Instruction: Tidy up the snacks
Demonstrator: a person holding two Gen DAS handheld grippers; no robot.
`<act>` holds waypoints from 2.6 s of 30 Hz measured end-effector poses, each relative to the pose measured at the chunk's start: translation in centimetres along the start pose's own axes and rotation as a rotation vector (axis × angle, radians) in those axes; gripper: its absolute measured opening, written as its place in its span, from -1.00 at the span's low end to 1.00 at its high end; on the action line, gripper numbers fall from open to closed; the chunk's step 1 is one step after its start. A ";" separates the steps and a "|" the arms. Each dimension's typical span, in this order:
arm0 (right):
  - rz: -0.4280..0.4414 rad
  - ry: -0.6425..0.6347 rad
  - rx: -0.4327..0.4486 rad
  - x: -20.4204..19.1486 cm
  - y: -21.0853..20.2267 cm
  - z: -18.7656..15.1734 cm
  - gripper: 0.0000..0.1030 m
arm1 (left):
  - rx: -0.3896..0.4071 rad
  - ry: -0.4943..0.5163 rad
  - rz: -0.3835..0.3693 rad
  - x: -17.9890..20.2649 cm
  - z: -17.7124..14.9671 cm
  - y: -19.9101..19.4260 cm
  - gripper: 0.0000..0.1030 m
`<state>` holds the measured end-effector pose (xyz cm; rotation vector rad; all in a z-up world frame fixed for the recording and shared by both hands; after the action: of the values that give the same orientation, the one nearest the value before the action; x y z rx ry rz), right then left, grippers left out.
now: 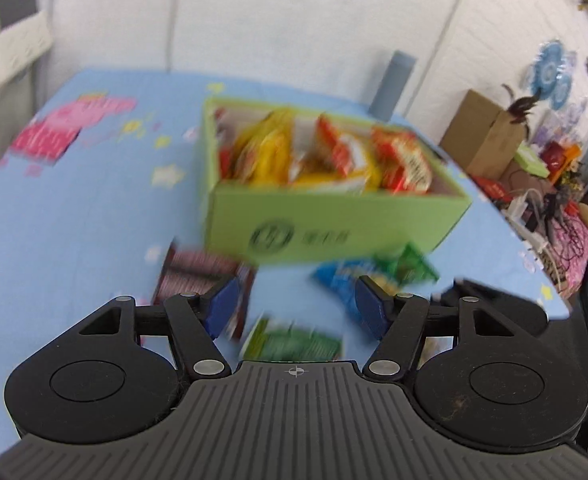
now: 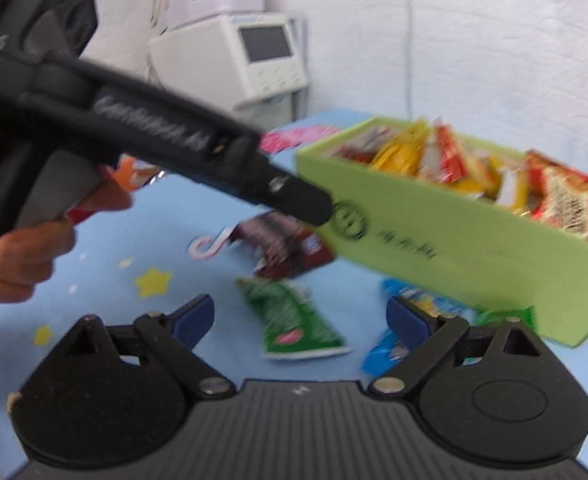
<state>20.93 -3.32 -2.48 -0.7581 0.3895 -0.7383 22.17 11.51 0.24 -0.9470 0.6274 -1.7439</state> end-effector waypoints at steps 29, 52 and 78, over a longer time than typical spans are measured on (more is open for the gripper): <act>0.026 -0.014 -0.096 -6.8 0.9 -3.3 0.82 | -0.133 -0.067 -0.132 -0.1 -6.7 1.5 -0.57; 0.065 0.087 -0.087 -5.1 2.9 -1.8 0.83 | -0.150 -0.081 -0.198 -2.0 -2.6 2.8 -0.77; -0.015 0.155 -0.027 -7.3 0.1 -4.8 0.78 | -0.134 -0.098 -0.223 -1.2 -5.5 1.4 -0.38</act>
<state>13.29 -0.31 -5.38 -0.7317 0.5352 -0.8099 18.56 12.00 -4.26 -1.2276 0.5987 -1.8549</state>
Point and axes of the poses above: each gripper's, at about its wrist camera, not at the fingertips, and y roughly the way its jaws point, x to its right, z to its top, the point moved 2 cm from there along y, roughly the way its jaws point, and after that the axes turned 11 degrees about -x, right-handed, at the moved point
